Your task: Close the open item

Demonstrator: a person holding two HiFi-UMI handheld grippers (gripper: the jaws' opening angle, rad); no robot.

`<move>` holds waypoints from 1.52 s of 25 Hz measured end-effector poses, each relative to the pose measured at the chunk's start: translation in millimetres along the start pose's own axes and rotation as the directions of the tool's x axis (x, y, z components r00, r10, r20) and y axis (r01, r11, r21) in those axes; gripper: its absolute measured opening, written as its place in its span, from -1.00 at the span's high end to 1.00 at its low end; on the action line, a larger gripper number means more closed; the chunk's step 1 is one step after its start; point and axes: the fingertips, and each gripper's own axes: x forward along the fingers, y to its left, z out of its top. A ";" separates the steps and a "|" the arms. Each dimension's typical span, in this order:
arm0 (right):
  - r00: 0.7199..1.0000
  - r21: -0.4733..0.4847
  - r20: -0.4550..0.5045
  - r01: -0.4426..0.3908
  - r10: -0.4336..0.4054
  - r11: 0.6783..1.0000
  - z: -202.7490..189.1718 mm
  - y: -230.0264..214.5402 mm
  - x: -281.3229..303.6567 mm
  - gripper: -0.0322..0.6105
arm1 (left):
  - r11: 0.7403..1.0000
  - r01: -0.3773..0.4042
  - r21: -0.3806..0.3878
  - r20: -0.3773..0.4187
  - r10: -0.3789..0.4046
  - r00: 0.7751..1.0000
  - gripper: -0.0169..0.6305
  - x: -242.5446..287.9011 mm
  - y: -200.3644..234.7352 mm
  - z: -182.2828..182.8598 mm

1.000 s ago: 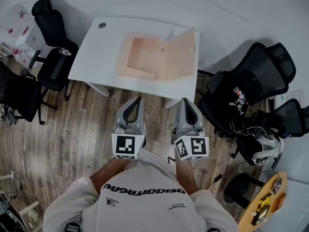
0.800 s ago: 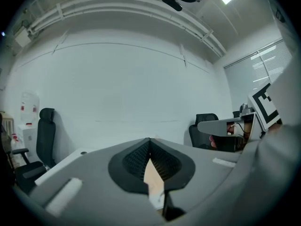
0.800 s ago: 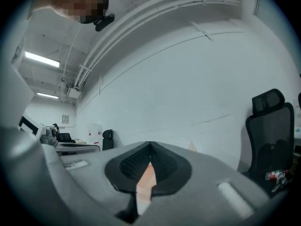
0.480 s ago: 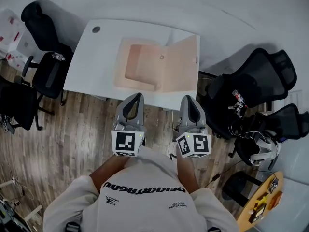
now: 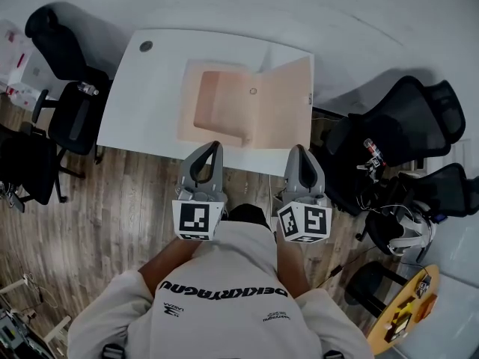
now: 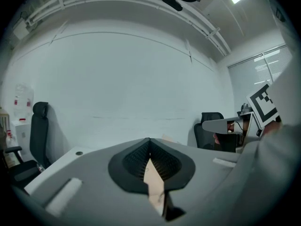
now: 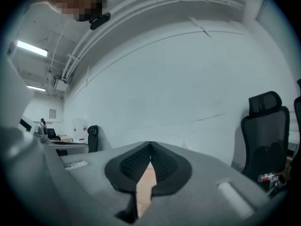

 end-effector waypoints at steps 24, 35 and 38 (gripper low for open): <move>0.979 0.006 -0.190 0.082 -0.079 0.997 -32.8 -103.0 48.9 0.90 | 0.999 -0.036 -0.025 -0.099 0.033 0.994 0.95 69.0 -14.2 -24.9; 0.954 0.053 -0.297 0.060 -0.042 0.997 -64.4 -122.2 64.7 0.70 | 0.998 -0.054 -0.027 -0.148 0.049 0.988 0.95 84.3 -14.1 -42.4; 0.943 0.076 -0.332 0.057 -0.028 0.995 -75.2 -128.6 68.8 0.64 | 0.998 -0.055 -0.026 -0.160 0.050 0.986 0.95 86.9 -13.9 -46.0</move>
